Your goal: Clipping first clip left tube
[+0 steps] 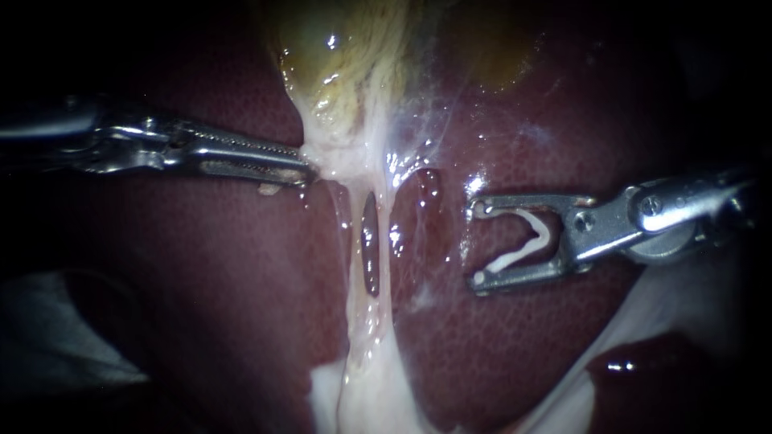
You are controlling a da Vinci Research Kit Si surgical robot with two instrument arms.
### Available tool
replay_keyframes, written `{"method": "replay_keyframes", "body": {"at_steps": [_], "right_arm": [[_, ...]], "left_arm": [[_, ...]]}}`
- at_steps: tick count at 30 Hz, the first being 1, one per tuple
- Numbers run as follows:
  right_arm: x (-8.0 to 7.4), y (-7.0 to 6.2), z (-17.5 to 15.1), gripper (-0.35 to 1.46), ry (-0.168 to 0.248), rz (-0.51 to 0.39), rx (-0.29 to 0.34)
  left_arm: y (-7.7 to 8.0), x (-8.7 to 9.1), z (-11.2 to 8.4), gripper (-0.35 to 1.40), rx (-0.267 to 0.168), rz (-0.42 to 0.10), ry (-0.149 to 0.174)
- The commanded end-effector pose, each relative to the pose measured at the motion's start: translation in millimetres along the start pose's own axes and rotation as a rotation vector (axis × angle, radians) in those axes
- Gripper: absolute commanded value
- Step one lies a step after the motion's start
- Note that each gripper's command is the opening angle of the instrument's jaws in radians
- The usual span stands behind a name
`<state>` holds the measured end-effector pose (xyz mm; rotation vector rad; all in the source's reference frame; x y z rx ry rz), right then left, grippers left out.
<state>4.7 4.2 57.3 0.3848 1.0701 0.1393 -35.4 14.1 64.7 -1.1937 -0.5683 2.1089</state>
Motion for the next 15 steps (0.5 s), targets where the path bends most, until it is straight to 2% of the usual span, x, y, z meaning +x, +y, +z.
{"method": "replay_keyframes", "body": {"at_steps": [1,5,10,15], "right_arm": [[0.0,0.0,-0.1,0.50,0.000,0.000,0.000],[0.0,0.0,-0.1,0.50,0.001,0.000,0.003],[0.0,0.0,-0.1,0.50,0.002,0.000,0.006],[0.0,0.0,0.0,0.50,0.007,0.000,0.011]], "left_arm": [[0.1,0.1,-0.3,-0.35,-0.001,-0.001,0.000],[0.7,0.8,-1.9,-0.35,-0.008,-0.006,-0.002],[1.8,2.5,-4.9,-0.35,0.003,-0.015,-0.004],[3.0,3.7,-7.2,-0.35,0.012,-0.018,0.010]]}}
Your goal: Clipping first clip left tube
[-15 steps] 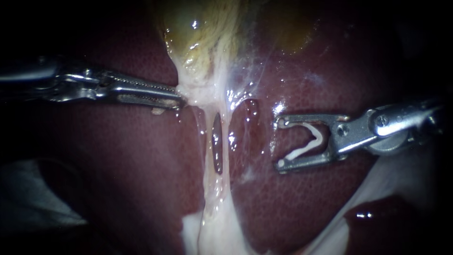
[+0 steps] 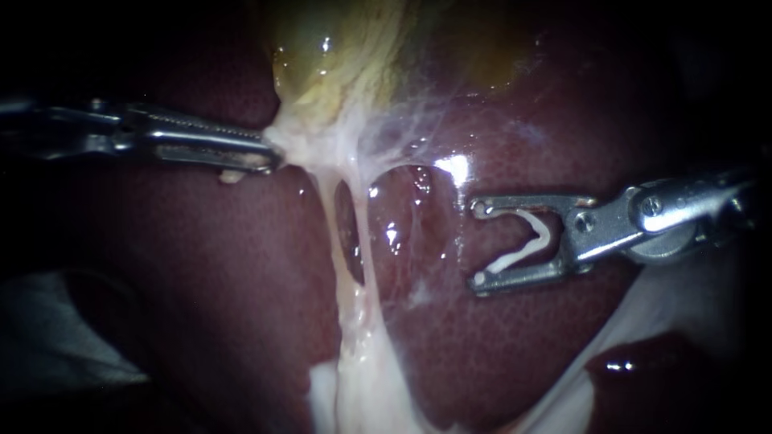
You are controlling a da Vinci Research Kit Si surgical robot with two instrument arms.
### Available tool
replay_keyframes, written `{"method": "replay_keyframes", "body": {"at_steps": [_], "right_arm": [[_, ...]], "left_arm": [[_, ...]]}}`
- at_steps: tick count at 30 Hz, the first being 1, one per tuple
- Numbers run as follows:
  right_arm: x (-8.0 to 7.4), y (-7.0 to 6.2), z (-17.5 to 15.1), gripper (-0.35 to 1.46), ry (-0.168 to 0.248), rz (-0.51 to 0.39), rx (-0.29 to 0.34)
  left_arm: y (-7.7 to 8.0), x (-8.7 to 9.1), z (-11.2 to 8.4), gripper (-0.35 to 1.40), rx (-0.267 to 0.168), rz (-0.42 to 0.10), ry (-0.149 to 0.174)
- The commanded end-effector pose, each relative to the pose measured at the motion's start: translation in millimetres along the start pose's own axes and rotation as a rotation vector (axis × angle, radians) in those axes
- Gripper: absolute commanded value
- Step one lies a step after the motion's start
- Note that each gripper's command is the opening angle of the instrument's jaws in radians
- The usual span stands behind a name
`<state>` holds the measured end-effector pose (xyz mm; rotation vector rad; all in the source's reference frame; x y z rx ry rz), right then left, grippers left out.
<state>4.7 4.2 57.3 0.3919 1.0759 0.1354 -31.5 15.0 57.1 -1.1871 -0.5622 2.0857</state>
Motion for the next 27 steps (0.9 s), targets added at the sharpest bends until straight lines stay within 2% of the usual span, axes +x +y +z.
{"method": "replay_keyframes", "body": {"at_steps": [1,7,14,27], "right_arm": [[0.0,0.0,0.0,0.50,0.003,0.000,0.005],[0.7,-0.4,1.2,0.50,0.025,0.000,0.023],[1.8,-1.1,5.1,0.50,0.040,0.048,0.041],[1.2,-1.7,11.7,0.50,0.048,0.118,0.072]], "left_arm": [[0.1,0.1,-0.1,-0.35,0.001,0.001,0.000],[0.4,0.2,-0.1,-0.35,0.003,0.000,0.004],[0.5,0.2,0.0,-0.35,0.004,0.000,0.004],[0.6,0.4,0.2,-0.35,0.006,-0.001,0.004]]}}
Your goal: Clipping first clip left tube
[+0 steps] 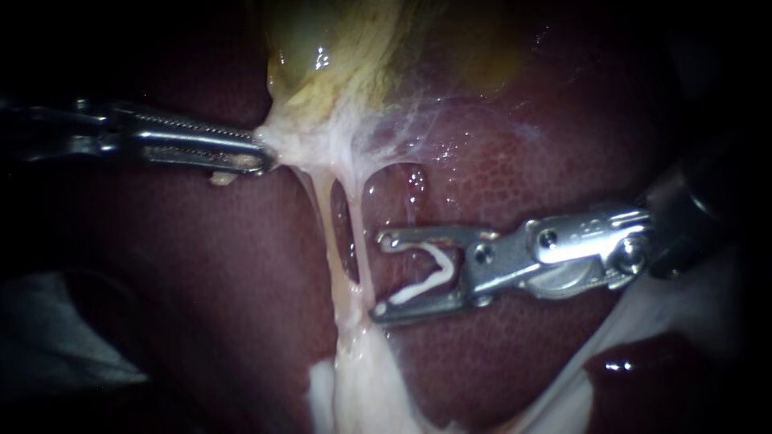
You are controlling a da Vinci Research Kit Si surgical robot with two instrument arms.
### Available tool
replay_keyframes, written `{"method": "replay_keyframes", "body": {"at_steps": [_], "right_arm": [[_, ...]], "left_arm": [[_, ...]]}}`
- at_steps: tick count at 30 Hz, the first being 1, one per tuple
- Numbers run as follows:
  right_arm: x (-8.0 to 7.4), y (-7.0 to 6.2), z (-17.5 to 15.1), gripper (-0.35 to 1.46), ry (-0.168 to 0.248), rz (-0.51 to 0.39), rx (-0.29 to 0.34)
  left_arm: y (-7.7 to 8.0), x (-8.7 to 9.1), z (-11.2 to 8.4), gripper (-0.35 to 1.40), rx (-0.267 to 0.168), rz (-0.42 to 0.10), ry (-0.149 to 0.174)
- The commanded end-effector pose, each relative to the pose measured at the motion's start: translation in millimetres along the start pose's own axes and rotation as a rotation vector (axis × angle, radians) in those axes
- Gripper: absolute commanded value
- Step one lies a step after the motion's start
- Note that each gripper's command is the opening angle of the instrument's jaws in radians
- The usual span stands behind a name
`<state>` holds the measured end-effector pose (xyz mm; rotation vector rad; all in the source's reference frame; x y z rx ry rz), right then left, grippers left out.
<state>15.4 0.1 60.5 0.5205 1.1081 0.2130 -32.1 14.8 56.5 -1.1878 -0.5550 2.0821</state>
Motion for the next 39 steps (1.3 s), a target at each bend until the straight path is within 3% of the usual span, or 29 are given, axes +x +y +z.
{"method": "replay_keyframes", "body": {"at_steps": [1,20,30,39], "right_arm": [[-0.1,0.0,0.4,0.50,0.000,0.003,0.004],[-3.5,2.4,3.5,0.50,0.004,0.021,0.035],[-3.6,3.4,6.3,0.50,0.051,0.027,0.113],[-3.4,3.2,8.4,0.48,0.098,0.031,0.175]], "left_arm": [[0.0,0.0,0.0,-0.35,0.001,0.000,0.000],[0.1,0.0,0.0,-0.35,0.001,0.005,0.000],[0.2,0.1,0.0,-0.35,0.002,0.005,0.000],[0.2,0.2,0.0,-0.35,0.002,0.004,0.000]]}}
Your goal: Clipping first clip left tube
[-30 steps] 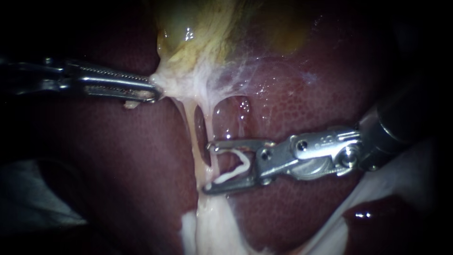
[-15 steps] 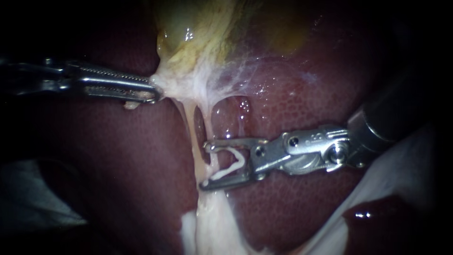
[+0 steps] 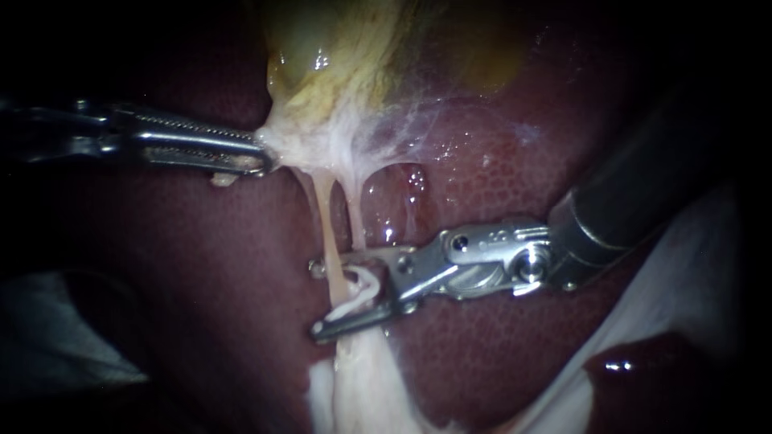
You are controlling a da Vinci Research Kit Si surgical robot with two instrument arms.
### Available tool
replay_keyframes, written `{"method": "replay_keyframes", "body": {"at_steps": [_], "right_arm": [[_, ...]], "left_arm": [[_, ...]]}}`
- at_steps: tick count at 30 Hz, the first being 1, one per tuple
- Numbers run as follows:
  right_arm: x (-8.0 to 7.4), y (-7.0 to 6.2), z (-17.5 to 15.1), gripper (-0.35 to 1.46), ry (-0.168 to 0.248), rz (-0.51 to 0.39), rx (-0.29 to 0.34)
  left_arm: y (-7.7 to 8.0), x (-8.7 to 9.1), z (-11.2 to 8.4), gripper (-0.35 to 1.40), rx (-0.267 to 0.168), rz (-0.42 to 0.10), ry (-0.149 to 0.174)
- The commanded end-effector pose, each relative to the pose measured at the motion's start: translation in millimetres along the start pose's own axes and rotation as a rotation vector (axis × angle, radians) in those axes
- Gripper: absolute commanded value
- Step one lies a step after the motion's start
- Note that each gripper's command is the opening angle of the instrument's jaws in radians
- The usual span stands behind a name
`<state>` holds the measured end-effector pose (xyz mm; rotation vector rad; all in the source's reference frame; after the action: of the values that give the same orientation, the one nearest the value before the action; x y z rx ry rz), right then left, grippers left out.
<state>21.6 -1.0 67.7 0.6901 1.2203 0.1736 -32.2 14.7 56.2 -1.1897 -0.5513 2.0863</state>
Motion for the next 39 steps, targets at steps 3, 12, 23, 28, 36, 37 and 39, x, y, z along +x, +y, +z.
{"method": "replay_keyframes", "body": {"at_steps": [3,12,23,28,36,37,39], "right_arm": [[0.5,-0.5,0.3,0.48,0.018,0.002,0.015],[2.6,-3.0,1.1,0.47,0.029,-0.004,0.038],[2.4,-3.3,0.7,0.33,0.031,0.000,0.021],[2.2,-3.0,0.2,0.17,0.031,0.001,0.008],[2.1,-3.2,0.0,-0.24,0.029,0.012,0.014],[2.1,-3.2,-0.1,-0.35,0.029,0.018,0.017],[2.1,-3.2,-0.2,-0.35,0.029,0.024,0.021]], "left_arm": [[0.0,0.0,0.0,-0.35,0.001,-0.001,0.000],[-0.1,0.0,0.0,-0.35,0.001,-0.001,0.000],[-0.1,0.0,0.0,-0.35,0.001,-0.001,0.000],[-0.1,0.0,0.0,-0.35,0.001,0.000,0.000],[-0.1,0.0,0.1,-0.35,0.001,-0.001,0.000],[-0.1,0.0,0.1,-0.35,0.001,-0.001,0.000],[-0.1,0.0,0.1,-0.35,0.001,-0.001,0.000]]}}
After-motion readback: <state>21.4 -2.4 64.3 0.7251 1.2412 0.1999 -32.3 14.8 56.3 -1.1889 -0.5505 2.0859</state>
